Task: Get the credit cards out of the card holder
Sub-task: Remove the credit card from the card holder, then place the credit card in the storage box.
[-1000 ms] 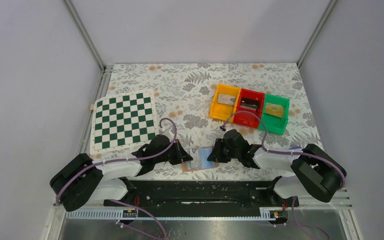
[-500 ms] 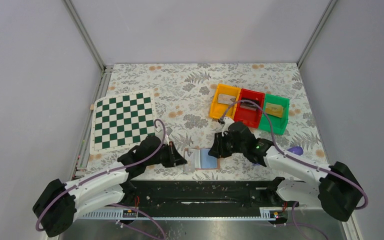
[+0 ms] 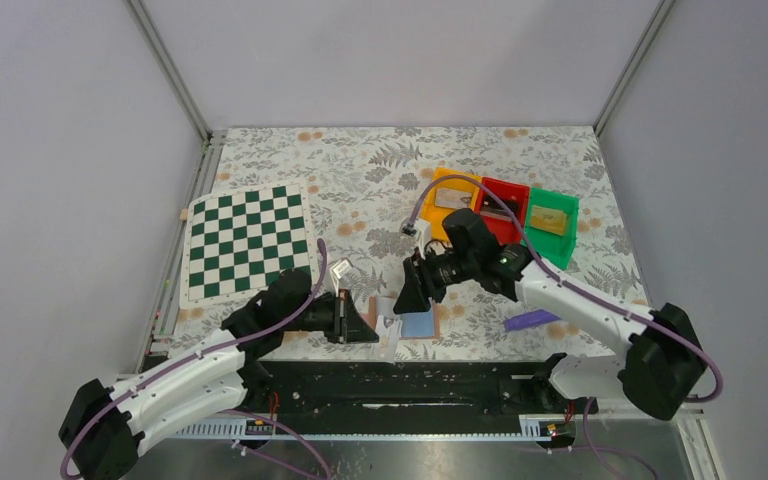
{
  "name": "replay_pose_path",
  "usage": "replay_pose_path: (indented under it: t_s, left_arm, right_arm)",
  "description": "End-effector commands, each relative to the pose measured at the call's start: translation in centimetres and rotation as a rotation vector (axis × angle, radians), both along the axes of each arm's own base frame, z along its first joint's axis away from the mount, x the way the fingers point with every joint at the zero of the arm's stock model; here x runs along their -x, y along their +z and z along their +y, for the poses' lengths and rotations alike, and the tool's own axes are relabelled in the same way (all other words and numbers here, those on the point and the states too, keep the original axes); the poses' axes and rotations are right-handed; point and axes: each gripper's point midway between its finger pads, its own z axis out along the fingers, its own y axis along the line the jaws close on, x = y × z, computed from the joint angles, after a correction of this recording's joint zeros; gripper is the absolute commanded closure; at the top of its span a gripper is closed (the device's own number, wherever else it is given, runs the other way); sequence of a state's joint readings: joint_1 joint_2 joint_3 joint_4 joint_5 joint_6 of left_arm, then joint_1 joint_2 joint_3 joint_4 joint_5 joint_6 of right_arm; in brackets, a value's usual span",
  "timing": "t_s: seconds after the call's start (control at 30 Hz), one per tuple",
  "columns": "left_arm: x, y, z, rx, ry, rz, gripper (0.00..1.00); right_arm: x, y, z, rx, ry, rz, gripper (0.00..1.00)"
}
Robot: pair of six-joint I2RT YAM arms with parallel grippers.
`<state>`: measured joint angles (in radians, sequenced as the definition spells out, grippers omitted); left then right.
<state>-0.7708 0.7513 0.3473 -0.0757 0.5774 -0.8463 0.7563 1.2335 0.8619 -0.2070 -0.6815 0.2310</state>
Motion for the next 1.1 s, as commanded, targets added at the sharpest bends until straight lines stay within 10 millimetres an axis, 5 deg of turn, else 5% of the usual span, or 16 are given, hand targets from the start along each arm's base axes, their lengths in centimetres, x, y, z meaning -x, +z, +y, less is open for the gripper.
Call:
replay_pose_path:
  t_s: [0.0,0.4,0.7,1.07]
  left_arm:
    - [0.9,3.1,-0.5,0.080,-0.090,-0.065,1.00]
    - [1.1,4.2,-0.9,0.111,-0.123,-0.072,1.00]
    - [1.1,3.7,-0.8,0.105,-0.122,-0.068,1.00]
    - [1.0,4.2,-1.2,0.122,-0.133,-0.069,1.00]
  right_arm:
    - [2.4,1.1,0.9,-0.067,0.200,0.106,0.47]
    - [3.2,-0.4,1.4,-0.075,0.269,0.199,0.44]
    - [3.5,-0.4,1.9,-0.102,0.281,0.230,0.60]
    - [4.2,-1.8,2.1,-0.095,0.292,0.281,0.58]
